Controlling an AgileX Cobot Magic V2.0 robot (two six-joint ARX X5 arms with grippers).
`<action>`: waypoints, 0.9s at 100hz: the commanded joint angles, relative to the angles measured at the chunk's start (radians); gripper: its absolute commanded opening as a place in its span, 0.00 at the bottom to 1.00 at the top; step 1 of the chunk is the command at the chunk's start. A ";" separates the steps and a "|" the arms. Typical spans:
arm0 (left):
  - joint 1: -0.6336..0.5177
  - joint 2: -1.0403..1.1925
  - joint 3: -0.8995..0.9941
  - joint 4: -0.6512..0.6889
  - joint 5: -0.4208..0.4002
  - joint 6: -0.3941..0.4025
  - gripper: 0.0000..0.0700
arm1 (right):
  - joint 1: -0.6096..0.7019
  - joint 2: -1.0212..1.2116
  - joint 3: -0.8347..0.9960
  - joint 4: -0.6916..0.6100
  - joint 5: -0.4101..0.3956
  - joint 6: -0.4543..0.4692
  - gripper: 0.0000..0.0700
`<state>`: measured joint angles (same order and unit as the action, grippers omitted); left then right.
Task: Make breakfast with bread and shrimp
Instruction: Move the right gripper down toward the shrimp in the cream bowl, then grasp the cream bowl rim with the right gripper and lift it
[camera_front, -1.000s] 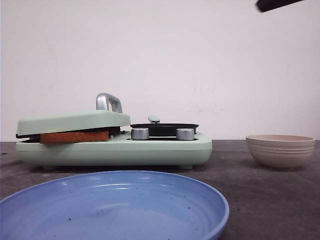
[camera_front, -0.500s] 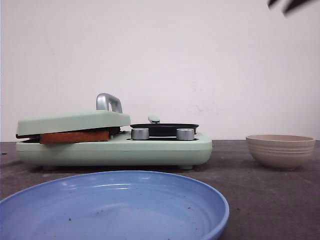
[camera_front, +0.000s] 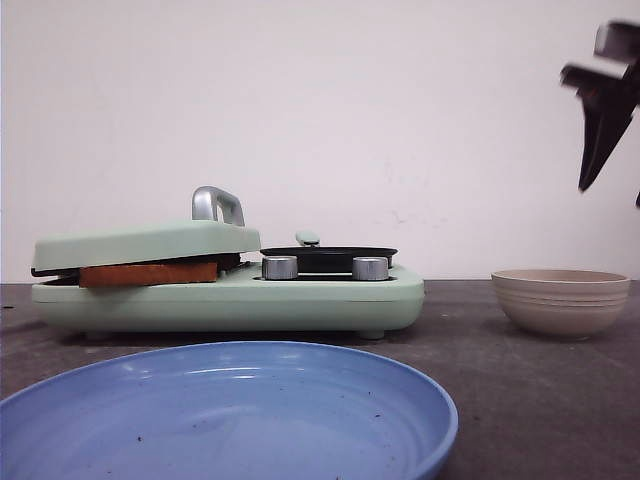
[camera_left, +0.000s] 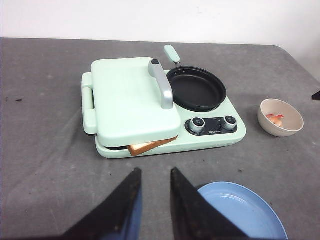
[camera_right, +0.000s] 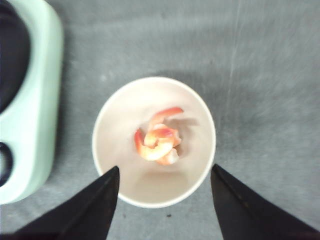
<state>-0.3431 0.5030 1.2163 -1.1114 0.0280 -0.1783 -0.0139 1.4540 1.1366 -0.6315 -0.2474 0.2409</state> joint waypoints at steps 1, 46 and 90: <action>-0.004 0.003 0.013 0.008 -0.003 -0.006 0.02 | 0.000 0.039 0.011 0.010 0.024 0.020 0.51; -0.004 0.003 0.013 0.039 -0.003 0.005 0.02 | -0.009 0.208 0.010 0.047 0.125 0.023 0.51; -0.004 0.005 0.013 0.095 -0.006 0.005 0.02 | -0.016 0.307 0.010 0.158 0.116 0.077 0.46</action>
<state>-0.3431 0.5030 1.2163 -1.0260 0.0277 -0.1772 -0.0277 1.7344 1.1362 -0.4839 -0.1303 0.2920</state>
